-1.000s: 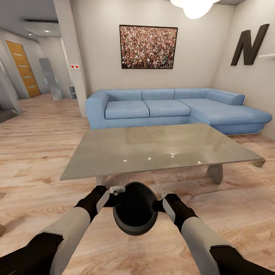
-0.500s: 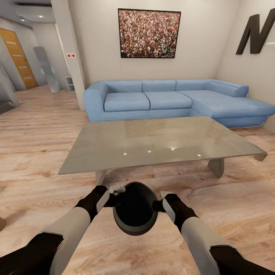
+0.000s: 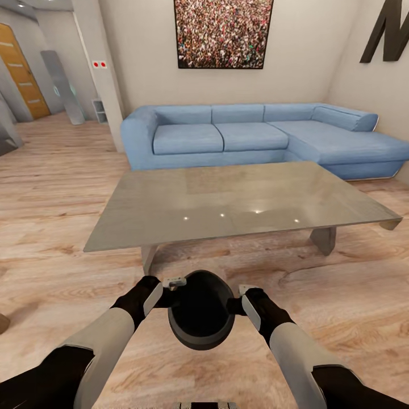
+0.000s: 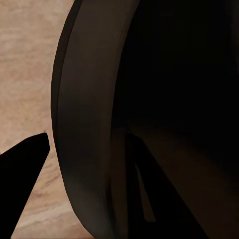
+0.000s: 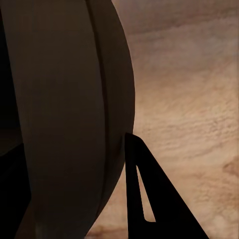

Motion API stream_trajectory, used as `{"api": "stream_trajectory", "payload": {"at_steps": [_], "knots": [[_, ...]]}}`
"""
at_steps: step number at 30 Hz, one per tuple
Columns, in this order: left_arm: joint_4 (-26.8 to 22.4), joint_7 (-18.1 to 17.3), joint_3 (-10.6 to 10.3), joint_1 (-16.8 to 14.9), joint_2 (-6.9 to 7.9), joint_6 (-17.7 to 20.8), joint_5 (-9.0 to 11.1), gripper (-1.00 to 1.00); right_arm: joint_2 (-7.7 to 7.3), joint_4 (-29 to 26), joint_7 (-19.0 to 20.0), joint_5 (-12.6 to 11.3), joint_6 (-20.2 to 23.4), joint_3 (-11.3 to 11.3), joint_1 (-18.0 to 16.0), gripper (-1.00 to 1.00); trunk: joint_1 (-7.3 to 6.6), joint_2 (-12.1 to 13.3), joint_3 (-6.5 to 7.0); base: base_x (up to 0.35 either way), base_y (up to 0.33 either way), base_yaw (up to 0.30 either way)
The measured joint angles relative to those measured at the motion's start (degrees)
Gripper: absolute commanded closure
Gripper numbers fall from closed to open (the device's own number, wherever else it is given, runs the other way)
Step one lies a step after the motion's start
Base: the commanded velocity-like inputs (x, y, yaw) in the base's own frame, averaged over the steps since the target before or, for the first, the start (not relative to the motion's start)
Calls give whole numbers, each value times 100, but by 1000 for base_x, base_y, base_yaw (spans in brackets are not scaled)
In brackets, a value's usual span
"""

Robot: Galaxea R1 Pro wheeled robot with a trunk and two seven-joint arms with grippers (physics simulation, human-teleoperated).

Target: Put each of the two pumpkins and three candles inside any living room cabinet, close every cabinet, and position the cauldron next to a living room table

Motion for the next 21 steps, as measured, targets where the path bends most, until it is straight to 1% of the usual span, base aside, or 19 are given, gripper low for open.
{"api": "stream_trajectory", "payload": {"at_steps": [18,21], "knots": [[-2,0,0,-1,0,0,-1,100,0,-4,-1,-1,0,1,0,100,46,-24,-399,0,0,0],[-5,1,0,0,0,-2,4,100,0,-9,-5,-4,1,3,0,100,46,-25,-399,0,0,0]]}}
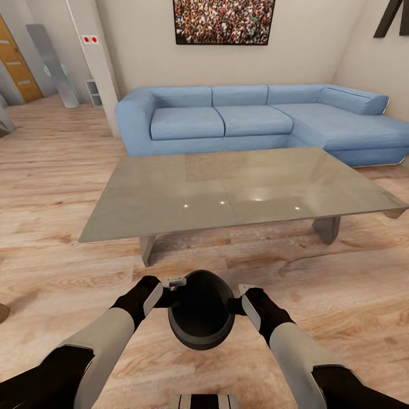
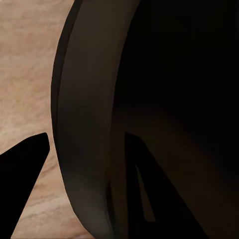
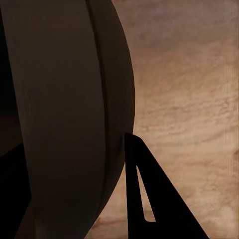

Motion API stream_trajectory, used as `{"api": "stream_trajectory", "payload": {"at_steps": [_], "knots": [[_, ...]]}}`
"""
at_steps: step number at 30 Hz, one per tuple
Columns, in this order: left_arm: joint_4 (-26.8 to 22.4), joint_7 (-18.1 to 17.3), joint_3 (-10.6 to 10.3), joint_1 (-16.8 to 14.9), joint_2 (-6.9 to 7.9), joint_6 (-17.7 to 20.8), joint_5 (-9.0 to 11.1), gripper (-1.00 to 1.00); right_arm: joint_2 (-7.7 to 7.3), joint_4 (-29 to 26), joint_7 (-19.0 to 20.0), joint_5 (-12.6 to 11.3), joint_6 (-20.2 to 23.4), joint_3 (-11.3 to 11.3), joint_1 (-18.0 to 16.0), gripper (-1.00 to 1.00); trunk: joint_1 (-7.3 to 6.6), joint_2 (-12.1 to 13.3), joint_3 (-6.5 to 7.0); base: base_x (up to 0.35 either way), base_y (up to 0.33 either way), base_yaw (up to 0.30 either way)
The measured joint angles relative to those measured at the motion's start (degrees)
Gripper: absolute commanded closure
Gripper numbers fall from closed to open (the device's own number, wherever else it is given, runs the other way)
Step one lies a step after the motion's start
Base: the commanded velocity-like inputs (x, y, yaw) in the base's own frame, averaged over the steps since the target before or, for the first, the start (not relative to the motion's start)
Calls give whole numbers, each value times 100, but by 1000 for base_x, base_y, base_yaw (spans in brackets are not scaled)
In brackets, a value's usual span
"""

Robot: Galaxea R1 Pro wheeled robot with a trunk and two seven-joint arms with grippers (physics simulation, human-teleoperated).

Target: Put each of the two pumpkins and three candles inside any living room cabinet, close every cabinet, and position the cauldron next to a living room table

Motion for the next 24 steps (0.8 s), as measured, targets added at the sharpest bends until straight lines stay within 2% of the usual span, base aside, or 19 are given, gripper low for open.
{"api": "stream_trajectory", "payload": {"at_steps": [7,24], "knots": [[5,0,-1,1,1,3,0,100,0,9,5,4,0,-5,0,100,-1,0,0,37,8,0],[-2,1,1,-3,-1,2,-5,100,0,-3,0,-1,0,0,0,100,-2,0,0,251,84,0]]}}
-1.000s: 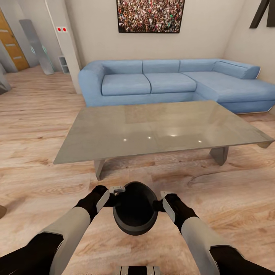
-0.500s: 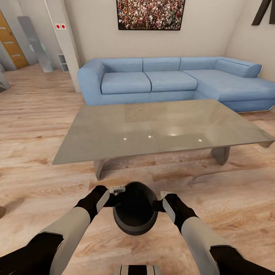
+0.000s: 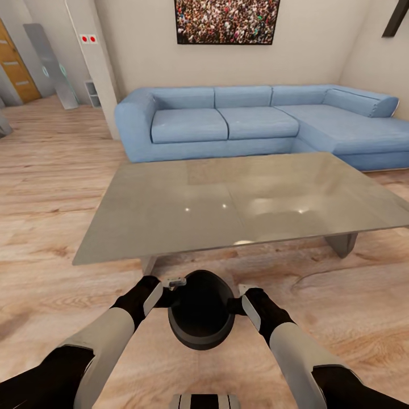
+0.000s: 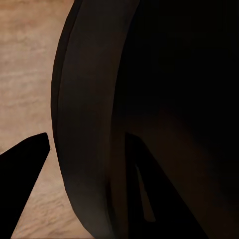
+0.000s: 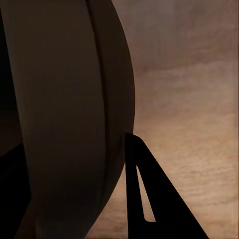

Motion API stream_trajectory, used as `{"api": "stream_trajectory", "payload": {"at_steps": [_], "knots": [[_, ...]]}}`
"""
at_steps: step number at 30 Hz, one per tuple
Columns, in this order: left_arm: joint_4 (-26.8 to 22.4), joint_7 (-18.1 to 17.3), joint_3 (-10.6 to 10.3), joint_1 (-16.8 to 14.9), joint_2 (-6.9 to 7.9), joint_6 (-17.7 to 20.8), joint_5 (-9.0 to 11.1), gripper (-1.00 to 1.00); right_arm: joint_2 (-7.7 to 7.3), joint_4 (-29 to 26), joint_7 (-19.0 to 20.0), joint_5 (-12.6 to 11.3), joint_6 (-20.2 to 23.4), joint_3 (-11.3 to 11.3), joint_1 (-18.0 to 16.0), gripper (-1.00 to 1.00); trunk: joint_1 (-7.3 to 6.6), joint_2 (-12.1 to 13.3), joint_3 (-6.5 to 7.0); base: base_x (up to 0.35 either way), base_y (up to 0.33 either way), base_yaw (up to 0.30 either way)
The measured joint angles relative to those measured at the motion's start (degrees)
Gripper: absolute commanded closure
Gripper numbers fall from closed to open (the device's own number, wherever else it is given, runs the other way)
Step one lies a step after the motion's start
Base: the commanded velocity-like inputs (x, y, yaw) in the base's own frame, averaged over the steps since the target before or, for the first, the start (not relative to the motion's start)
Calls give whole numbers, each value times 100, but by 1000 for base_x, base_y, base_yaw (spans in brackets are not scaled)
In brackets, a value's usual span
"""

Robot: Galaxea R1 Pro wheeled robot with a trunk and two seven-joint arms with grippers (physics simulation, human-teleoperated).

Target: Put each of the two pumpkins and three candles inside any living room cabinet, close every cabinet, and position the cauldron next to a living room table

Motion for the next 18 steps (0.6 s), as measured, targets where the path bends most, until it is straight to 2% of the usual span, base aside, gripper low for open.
{"api": "stream_trajectory", "payload": {"at_steps": [7,11,14,18], "knots": [[-83,-1,-4,4,0,-2,-9,100,0,-73,11,27,0,-7,-2,100,1,0,0,32,8,0],[-220,1,28,10,-12,85,-135,100,-1,-88,80,61,-48,-56,-5,100,2,0,0,4,1,0],[-247,1,12,11,-10,57,-144,100,-1,-87,86,57,-109,-56,-5,100,2,0,-1,1,0,0],[-248,1,1,11,-8,43,-138,100,-1,-86,85,53,-128,-54,-5,100,13,-5,-88,0,0,0]]}}
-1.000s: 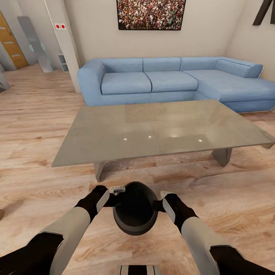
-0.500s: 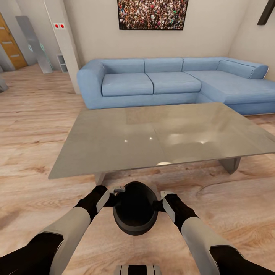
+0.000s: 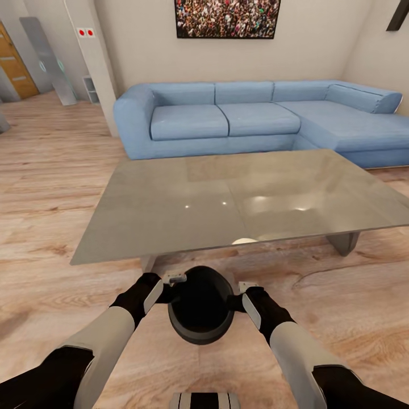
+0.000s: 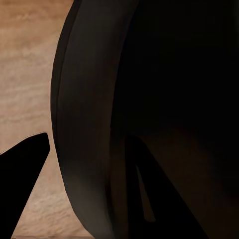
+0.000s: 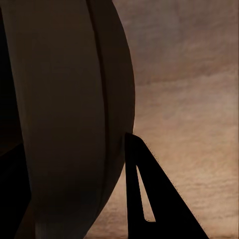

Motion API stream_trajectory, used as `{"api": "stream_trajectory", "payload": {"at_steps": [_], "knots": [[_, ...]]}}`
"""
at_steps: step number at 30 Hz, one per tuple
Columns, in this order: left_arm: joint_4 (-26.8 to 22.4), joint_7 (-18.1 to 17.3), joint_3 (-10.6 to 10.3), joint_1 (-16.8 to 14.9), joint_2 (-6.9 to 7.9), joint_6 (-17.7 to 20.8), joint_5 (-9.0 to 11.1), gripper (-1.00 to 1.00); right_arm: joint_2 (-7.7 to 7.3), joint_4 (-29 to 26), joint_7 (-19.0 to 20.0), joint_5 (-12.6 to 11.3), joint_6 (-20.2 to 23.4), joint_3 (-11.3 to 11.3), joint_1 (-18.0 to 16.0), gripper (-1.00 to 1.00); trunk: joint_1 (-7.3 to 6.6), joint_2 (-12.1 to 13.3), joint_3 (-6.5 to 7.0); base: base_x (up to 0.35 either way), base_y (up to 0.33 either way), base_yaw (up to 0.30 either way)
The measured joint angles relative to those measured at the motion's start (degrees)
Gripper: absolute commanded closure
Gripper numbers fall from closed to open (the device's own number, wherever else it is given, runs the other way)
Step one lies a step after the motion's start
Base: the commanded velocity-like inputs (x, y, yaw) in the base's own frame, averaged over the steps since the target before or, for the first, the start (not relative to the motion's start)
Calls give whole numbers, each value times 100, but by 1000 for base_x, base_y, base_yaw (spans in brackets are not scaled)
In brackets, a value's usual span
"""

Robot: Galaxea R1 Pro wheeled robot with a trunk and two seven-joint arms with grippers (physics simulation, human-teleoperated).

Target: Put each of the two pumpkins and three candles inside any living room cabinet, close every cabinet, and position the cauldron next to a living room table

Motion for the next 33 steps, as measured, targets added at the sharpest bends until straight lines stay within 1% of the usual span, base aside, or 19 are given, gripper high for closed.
{"api": "stream_trajectory", "payload": {"at_steps": [3,7,8,10,11,15,18,19,29,33], "knots": [[-3,-4,21,0,-4,33,-28,100,0,-1,6,4,29,-7,0,100,8,-4,-67,0,0,0],[-13,-8,-2,1,0,-27,-18,100,0,0,1,-1,-41,1,-1,100,17,-10,-155,0,0,0],[-22,-1,-7,-12,-1,-11,-5,100,0,-36,2,2,-5,-1,-2,100,16,-14,-174,0,0,0],[-150,-4,37,-11,-8,112,-70,100,0,-160,16,13,113,-4,-1,100,21,-16,-219,0,0,0],[-197,-5,41,-10,-6,147,-77,100,1,-193,-20,-50,135,25,-6,100,21,-19,-240,0,0,0],[-241,-8,40,-9,-5,148,-86,100,1,-231,-18,-47,131,30,-6,100,-32,-23,-329,0,0,0],[-241,-8,39,-9,-6,148,-89,100,1,-231,-21,-50,131,32,-6,100,-33,-23,-330,0,0,0],[-252,-8,39,-9,-6,149,-91,100,1,-241,-19,-47,130,32,-6,100,-45,-24,-351,0,0,0],[-253,-7,39,-9,-6,150,-90,100,1,-241,-21,-50,131,33,-6,100,-46,-24,-352,4,0,0],[-95,-6,37,-10,-1,126,-38,100,0,-109,-25,-44,129,27,-6,100,-91,-24,-352,148,0,0]]}}
